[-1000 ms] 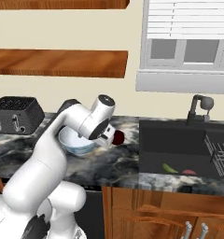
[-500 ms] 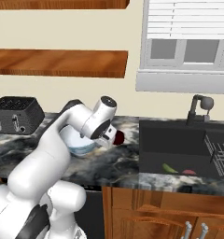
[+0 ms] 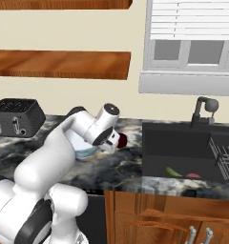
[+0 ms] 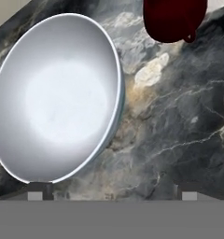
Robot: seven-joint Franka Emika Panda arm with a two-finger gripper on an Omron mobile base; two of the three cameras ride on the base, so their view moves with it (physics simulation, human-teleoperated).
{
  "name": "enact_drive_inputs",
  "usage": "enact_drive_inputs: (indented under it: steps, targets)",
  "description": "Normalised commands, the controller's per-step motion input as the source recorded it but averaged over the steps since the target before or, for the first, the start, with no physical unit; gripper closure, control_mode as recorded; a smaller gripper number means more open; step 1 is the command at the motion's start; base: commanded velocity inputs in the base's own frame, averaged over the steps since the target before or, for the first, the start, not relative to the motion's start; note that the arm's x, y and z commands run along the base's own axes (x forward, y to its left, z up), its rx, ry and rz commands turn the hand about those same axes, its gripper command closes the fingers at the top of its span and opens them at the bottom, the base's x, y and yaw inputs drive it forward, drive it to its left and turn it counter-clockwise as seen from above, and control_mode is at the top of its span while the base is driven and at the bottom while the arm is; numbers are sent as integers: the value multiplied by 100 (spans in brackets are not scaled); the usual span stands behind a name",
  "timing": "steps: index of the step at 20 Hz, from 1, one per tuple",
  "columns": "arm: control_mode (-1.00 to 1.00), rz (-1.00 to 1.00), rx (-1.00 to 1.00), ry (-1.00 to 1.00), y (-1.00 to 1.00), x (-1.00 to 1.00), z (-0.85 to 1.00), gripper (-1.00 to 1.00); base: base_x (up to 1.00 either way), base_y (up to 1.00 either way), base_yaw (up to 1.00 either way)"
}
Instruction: Clear the mugs and bowl far away from the sink.
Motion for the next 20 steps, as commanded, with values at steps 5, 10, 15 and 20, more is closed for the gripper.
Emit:
enact_drive_inputs:
  steps: [5, 10, 15, 20]
  targets:
    - [-100, -3, 0, -2, 4, 13, -7, -100, 0, 0, 0]
    - [-100, -1, 0, 0, 11, 17, -15, -100, 0, 0, 0]
    - [-100, -1, 0, 0, 8, 14, -11, -100, 0, 0, 0]
    - [-100, -1, 0, 0, 0, 15, -14, -100, 0, 0, 0]
